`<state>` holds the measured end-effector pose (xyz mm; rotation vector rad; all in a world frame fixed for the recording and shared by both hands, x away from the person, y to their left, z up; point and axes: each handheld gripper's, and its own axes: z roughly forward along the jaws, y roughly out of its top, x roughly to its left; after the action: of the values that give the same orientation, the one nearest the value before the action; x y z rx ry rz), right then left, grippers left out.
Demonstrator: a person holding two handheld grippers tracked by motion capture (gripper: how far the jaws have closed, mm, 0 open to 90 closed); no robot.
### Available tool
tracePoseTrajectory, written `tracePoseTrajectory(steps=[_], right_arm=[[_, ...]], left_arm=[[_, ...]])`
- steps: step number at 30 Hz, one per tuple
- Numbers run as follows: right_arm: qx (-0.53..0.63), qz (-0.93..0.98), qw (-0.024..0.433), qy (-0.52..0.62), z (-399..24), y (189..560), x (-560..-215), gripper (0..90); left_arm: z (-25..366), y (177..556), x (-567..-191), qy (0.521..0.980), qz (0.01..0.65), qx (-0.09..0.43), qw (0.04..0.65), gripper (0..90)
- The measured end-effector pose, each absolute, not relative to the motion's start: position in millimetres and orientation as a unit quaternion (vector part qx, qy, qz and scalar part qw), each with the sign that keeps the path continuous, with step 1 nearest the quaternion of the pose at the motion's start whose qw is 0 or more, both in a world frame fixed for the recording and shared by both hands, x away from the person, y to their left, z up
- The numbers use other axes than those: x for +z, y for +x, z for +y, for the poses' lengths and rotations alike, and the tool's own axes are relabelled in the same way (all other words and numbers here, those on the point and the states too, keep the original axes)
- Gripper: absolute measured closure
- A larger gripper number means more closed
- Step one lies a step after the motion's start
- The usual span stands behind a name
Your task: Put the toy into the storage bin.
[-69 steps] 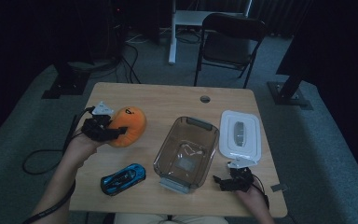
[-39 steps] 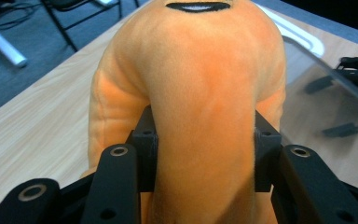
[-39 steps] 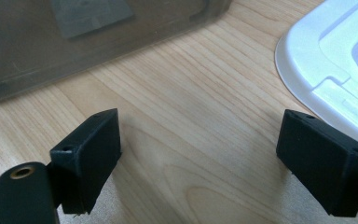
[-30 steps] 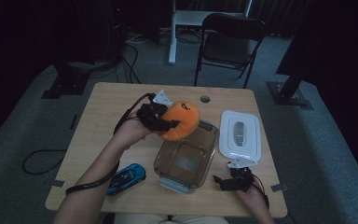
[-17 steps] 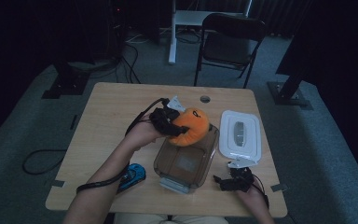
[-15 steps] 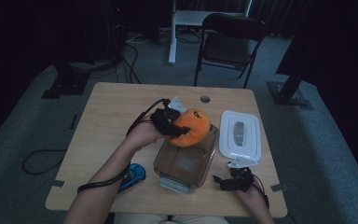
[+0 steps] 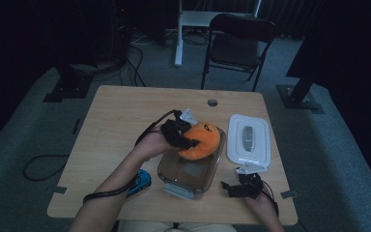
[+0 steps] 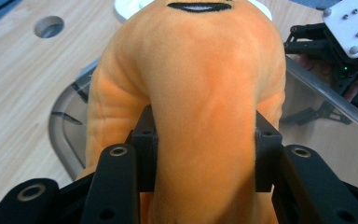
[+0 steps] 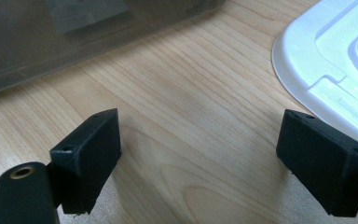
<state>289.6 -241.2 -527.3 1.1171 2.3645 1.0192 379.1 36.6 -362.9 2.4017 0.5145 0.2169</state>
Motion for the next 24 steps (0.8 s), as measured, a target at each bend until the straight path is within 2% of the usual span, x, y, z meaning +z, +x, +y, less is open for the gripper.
tracePoseTrajectory(steps=[13, 24], right_arm=[[0.358, 0.83, 0.166, 0.393, -241, 290, -527, 13.2], [0.358, 0.83, 0.166, 0.393, -241, 290, -527, 13.2]], left_arm=[[20, 382, -385, 0.936, 0.184, 0.071, 0.291, 57.3], [12, 388, -395, 0.944, 0.19, 0.055, 0.264, 50.4]])
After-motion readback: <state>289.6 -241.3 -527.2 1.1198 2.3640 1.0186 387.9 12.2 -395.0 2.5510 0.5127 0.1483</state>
